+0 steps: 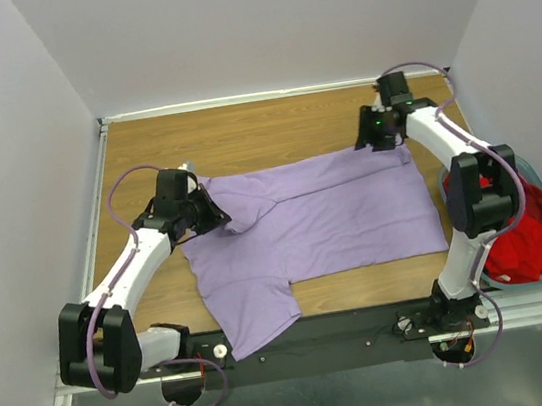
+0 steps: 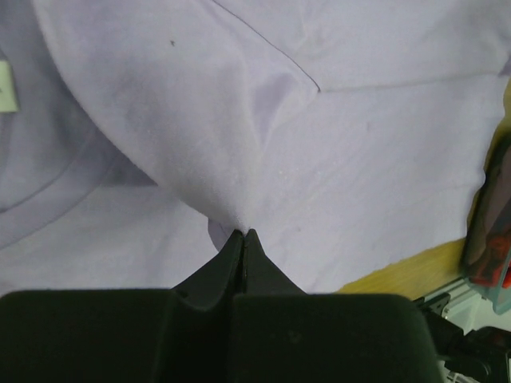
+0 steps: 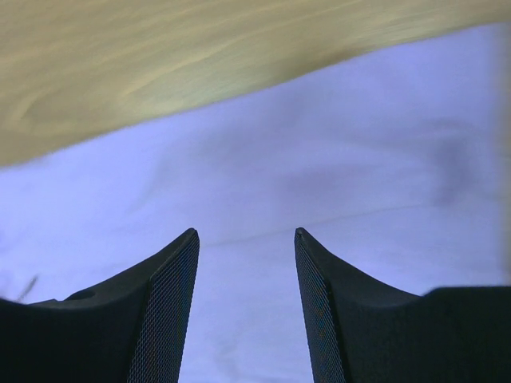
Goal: Fold and stack the t-shirts
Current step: Fold the tshirt
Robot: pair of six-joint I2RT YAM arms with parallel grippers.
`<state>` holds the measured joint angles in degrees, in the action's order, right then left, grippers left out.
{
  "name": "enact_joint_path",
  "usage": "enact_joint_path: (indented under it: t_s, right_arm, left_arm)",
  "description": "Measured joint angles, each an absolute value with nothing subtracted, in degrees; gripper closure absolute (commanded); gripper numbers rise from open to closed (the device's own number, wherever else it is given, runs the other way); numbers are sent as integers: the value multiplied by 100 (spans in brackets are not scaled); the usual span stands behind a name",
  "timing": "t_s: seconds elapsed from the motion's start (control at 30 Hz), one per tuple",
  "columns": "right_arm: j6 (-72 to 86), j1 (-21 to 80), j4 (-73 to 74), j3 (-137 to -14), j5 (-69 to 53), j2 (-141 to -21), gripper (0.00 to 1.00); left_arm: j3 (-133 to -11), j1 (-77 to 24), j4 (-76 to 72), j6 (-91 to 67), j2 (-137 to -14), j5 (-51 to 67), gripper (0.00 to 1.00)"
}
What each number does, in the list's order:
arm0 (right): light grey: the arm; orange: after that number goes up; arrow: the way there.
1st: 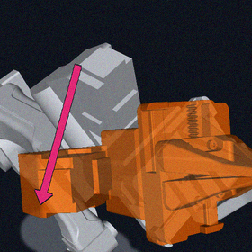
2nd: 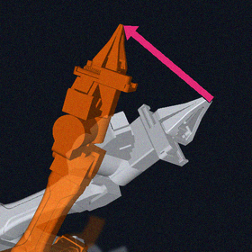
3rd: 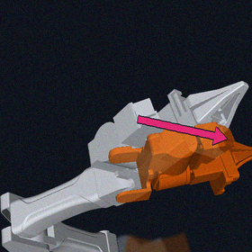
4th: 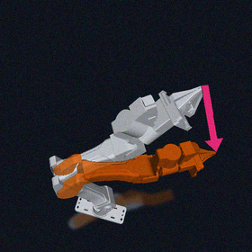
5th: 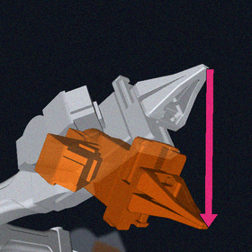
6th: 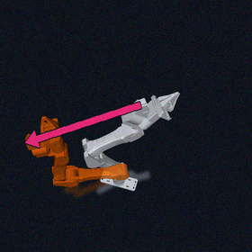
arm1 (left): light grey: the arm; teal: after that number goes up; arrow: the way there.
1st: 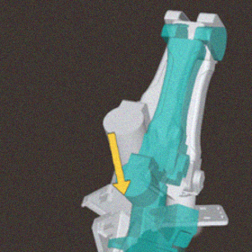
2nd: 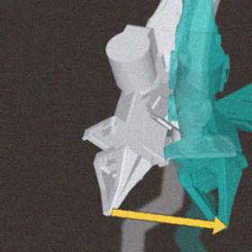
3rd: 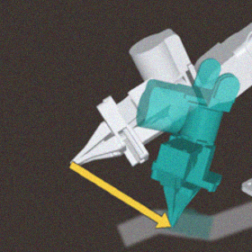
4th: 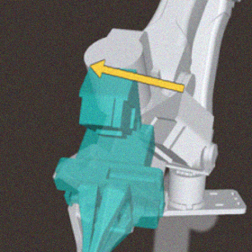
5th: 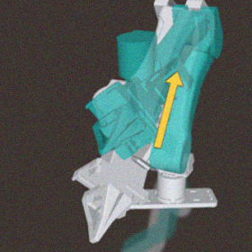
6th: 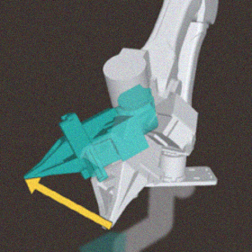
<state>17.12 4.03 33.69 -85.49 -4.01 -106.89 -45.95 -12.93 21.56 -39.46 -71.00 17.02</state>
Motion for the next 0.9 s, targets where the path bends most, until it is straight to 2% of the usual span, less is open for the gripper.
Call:
enact_joint_path:
  t_s: [0.23,0.7,0.9]
  right_arm:
    - [1704,1533,3024,-8023,-1485,-10683,42]
    - [1448,2224,2676,-7959,-2137,-10683,42]
    - [1129,2591,2574,-7959,-2274,-10696,42]
  left_arm:
    - [-4534,-1761,1951,-4241,-7105,1702,100]
    - [-4421,-2064,1566,-4569,-7262,1645,100]
    - [-4600,-1953,1520,-4456,-7765,1551,100]
